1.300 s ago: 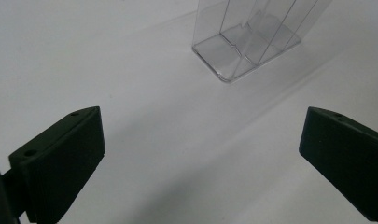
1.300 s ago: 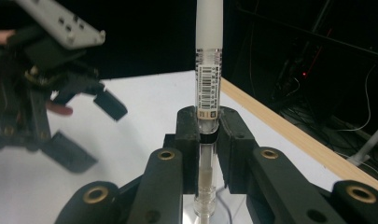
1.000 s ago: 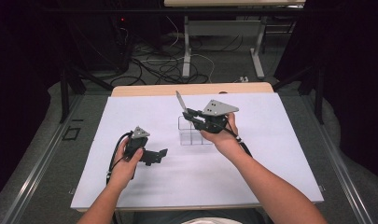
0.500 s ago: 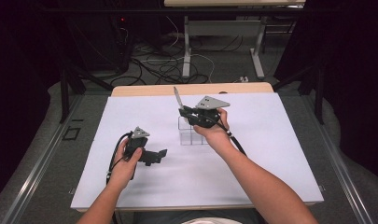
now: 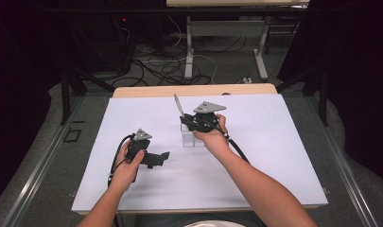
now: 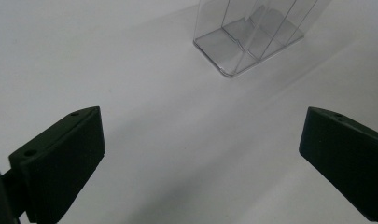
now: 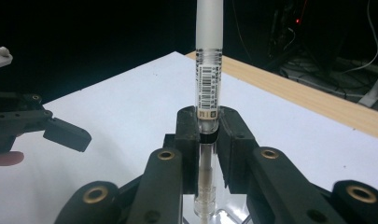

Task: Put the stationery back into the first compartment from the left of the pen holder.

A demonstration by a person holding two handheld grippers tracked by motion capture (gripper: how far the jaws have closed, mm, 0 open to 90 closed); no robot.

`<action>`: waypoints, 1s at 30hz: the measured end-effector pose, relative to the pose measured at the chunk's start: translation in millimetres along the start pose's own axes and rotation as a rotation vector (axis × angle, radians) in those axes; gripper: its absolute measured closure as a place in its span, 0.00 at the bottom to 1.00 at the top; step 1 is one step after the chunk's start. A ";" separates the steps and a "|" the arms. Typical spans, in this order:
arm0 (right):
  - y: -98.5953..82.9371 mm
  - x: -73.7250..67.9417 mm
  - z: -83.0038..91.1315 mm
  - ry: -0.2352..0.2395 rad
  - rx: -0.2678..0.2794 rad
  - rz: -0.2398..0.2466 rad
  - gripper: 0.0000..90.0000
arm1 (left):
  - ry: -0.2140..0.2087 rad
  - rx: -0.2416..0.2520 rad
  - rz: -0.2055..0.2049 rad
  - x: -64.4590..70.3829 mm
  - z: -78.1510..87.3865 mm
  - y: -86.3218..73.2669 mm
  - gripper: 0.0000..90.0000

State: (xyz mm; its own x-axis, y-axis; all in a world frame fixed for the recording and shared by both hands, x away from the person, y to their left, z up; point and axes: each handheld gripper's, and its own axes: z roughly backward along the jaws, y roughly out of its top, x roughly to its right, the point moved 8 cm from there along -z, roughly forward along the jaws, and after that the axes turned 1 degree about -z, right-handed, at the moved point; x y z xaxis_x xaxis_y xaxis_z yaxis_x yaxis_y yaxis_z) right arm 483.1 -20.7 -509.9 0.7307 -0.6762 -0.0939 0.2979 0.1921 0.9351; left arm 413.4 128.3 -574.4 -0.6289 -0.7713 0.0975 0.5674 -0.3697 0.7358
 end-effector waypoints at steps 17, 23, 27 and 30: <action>-18.1 6.0 -0.3 -0.014 -0.075 -0.023 0.88 | -0.003 -0.005 -0.004 1.1 -1.0 -0.8 0.00; -12.2 4.9 7.3 -0.013 -0.046 -0.012 0.77 | -0.005 -0.003 0.001 0.9 -0.8 -0.9 0.00; -7.4 2.5 17.4 0.004 -0.020 -0.013 0.67 | -0.008 0.000 0.004 0.5 -0.8 -1.0 0.00; -3.3 1.5 26.2 0.008 0.027 -0.020 0.54 | -0.006 -0.001 0.004 0.2 -0.5 -1.0 0.00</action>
State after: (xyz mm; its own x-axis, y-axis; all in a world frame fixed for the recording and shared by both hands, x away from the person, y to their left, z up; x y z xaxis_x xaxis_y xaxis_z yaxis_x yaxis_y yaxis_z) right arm 467.2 -41.0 -504.2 0.7300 -0.6737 -0.1152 0.2960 0.1597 0.9417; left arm 413.0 128.2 -575.5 -0.6298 -0.7697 0.1047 0.5707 -0.3670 0.7346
